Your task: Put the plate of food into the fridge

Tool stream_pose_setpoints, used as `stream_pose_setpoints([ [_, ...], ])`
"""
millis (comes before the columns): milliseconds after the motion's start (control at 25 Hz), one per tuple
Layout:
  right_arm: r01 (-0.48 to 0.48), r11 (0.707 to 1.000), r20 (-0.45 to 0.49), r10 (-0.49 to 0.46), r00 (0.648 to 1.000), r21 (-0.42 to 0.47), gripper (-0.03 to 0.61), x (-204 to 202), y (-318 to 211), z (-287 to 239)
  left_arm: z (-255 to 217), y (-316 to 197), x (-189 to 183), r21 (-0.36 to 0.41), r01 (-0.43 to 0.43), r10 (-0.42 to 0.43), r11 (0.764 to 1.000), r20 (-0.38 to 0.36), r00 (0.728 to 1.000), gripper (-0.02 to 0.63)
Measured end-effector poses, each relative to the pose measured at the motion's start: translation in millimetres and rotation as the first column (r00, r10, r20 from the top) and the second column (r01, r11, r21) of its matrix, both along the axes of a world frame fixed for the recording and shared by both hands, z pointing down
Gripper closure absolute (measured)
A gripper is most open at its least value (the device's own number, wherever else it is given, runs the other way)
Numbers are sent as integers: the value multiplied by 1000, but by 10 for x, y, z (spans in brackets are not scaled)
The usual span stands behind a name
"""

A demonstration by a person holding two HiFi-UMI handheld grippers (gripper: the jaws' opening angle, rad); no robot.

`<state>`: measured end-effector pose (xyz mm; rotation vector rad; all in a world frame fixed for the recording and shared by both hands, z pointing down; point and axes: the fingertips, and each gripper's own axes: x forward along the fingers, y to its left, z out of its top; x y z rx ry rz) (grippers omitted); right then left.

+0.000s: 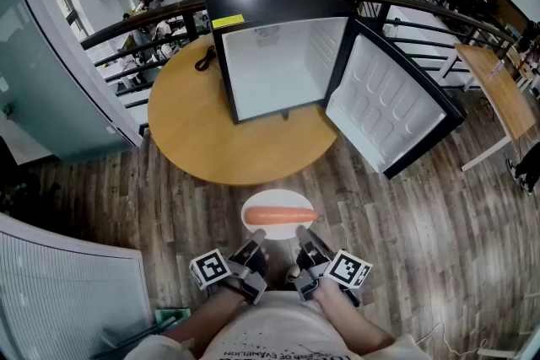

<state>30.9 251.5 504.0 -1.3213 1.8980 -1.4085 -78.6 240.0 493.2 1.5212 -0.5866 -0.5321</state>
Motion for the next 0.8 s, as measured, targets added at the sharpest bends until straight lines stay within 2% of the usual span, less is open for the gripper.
stream_pose_setpoints([
  [440,0,1000,24,0,1000,14,534,-74,-26,-17,10,-6,-52,-6,-7,7,1000,1,1000,581],
  [560,-21,1000,46,21,999,-6,534,-96,-27,1,4,-32,-74,-6,-10,10,1000,-4,1000,581],
  [800,-27,1000,-1,27,1000,-5,534,-158,-61,4,2,-79,-156,-10,-24,23,1000,-14,1000,581],
])
